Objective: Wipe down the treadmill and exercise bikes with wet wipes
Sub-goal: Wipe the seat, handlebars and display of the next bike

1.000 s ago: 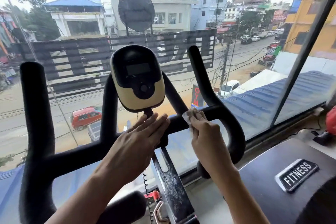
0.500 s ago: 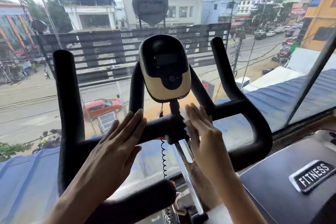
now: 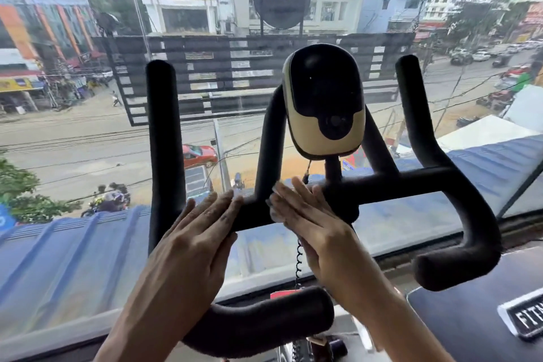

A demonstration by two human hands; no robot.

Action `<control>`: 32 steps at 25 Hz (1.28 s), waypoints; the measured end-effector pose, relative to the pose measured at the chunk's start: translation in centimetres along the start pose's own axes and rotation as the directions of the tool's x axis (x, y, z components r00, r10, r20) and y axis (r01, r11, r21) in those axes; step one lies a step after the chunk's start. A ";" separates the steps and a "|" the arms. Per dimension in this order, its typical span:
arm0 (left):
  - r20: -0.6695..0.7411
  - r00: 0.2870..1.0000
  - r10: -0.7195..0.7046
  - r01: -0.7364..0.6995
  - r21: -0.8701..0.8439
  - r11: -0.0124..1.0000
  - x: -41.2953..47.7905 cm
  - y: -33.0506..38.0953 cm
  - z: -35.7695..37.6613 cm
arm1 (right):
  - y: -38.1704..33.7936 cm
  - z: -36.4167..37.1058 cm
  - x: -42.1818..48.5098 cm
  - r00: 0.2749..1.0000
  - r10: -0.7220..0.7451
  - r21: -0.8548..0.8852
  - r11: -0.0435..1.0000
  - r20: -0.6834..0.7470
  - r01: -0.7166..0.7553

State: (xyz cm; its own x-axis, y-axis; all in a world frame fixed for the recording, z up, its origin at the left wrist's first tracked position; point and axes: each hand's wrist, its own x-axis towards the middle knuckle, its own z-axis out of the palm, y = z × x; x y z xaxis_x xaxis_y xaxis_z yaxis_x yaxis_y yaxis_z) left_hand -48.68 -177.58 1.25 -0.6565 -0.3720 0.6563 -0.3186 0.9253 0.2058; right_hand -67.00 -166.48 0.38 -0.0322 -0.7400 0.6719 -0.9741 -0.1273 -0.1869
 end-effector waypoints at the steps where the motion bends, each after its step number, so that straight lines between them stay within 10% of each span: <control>1: -0.015 1.000 -0.019 0.019 -0.008 1.000 -0.2 -0.2 -0.3 | -0.2 0.4 0.7 0.996 -0.082 0.012 0.997 0.047 0.081; 8: -0.070 0.985 -0.159 0.156 -0.044 0.987 -0.8 -0.5 -1.7 | -1.1 0.3 4.8 0.896 -0.386 -0.114 0.902 0.222 0.417; 13: -0.086 0.978 -0.188 0.178 -0.112 0.978 -1.4 -0.8 -2.5 | 1.3 -2.2 2.2 0.963 -0.240 -0.284 0.921 0.121 0.266; 19: -0.060 0.990 -0.127 0.122 -0.088 0.989 -0.6 -1.1 -2.8 | 0.2 -0.8 3.6 0.897 -0.392 -0.179 0.886 0.205 0.428; 32: 0.083 0.985 -0.154 0.163 -0.104 0.981 1.8 -0.3 -1.2 | -2.3 0.6 8.3 0.998 -0.055 -0.404 0.914 -0.040 0.034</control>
State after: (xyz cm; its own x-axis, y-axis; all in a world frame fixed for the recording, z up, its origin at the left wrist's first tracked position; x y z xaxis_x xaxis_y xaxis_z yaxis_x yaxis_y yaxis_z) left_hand -48.94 -178.42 3.18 -0.6543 -0.5151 0.5538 -0.3481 0.8551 0.3841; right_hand -64.93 -172.71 5.91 0.0123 -0.7052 0.7089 -0.9819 0.1254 0.1418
